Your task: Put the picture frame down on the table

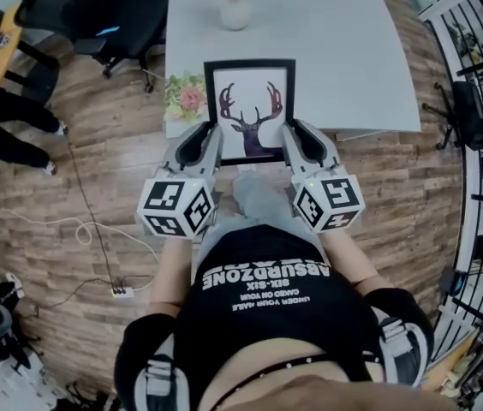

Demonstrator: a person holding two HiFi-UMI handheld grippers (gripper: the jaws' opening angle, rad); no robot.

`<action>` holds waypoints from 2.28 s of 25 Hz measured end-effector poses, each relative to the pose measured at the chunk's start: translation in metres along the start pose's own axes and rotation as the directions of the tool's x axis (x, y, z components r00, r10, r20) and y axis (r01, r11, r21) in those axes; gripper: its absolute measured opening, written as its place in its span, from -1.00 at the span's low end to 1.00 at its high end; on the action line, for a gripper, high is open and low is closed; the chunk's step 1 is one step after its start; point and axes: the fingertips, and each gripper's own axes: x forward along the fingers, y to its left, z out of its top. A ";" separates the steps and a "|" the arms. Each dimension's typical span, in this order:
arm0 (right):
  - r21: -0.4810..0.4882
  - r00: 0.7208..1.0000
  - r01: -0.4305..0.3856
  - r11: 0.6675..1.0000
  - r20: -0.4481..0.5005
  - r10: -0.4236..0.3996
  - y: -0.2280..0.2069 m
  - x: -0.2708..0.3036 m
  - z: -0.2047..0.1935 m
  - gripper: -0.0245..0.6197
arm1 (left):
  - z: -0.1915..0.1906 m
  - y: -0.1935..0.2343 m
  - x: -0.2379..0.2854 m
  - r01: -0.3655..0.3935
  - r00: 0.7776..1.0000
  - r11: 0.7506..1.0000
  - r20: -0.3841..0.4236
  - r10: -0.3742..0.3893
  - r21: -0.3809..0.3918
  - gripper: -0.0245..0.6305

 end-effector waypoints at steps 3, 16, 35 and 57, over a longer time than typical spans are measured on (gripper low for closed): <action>0.001 1.000 -0.011 1.000 -0.008 0.011 -0.013 0.021 0.008 -0.65 | 0.007 0.009 0.022 -0.011 1.000 1.000 -0.015 0.011 -0.022 -0.67; 0.023 0.995 -0.039 0.999 -0.087 0.041 -0.070 0.109 0.021 -0.65 | 0.022 0.048 0.113 -0.063 0.995 0.994 -0.088 0.056 -0.086 -0.67; 0.023 0.977 -0.108 0.994 -0.181 0.111 -0.111 0.183 0.008 -0.65 | 0.007 0.086 0.177 -0.185 0.973 0.971 -0.164 0.160 -0.150 -0.67; 0.030 0.945 -0.130 0.991 -0.299 0.134 -0.137 0.236 -0.022 -0.65 | -0.023 0.119 0.221 -0.256 0.939 0.939 -0.290 0.186 -0.228 -0.67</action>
